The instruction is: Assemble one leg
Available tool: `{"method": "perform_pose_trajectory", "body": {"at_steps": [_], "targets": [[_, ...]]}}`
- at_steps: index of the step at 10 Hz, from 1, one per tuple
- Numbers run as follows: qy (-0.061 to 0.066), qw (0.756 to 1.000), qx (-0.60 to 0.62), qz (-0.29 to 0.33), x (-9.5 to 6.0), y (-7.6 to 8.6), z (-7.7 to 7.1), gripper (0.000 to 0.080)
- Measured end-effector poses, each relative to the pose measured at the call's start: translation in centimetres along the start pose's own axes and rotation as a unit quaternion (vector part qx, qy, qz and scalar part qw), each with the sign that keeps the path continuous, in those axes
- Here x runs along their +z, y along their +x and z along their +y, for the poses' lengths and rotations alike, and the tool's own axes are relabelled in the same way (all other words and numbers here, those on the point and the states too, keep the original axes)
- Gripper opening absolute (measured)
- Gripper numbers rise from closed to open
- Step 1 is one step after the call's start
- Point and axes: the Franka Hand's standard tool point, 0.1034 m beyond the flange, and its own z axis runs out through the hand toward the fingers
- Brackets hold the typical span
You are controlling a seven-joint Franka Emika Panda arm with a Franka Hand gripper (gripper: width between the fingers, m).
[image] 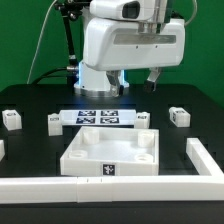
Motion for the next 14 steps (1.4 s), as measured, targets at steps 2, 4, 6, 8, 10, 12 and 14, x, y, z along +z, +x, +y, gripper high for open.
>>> {"method": "perform_pose_trajectory", "body": {"at_steps": [2, 4, 6, 8, 10, 12, 14], "targets": [[0.0, 1.0, 0.001, 0.0, 0.0, 0.0, 0.0, 0.065], [0.001, 1.0, 0.0, 0.0, 0.0, 0.0, 0.0, 0.065], [0.001, 1.0, 0.0, 0.0, 0.0, 0.0, -0.1, 0.065], [-0.002, 0.999, -0.051, 0.015, 0.8, -0.4, -0.2, 0.065], [0.003, 0.989, -0.146, 0.013, 2.2, -1.8, -0.4, 0.065], [0.007, 0.975, -0.222, 0.011, 3.0, -2.2, -0.5, 0.065], [0.007, 0.976, -0.217, 0.011, 3.0, -2.1, -0.5, 0.065]]}}
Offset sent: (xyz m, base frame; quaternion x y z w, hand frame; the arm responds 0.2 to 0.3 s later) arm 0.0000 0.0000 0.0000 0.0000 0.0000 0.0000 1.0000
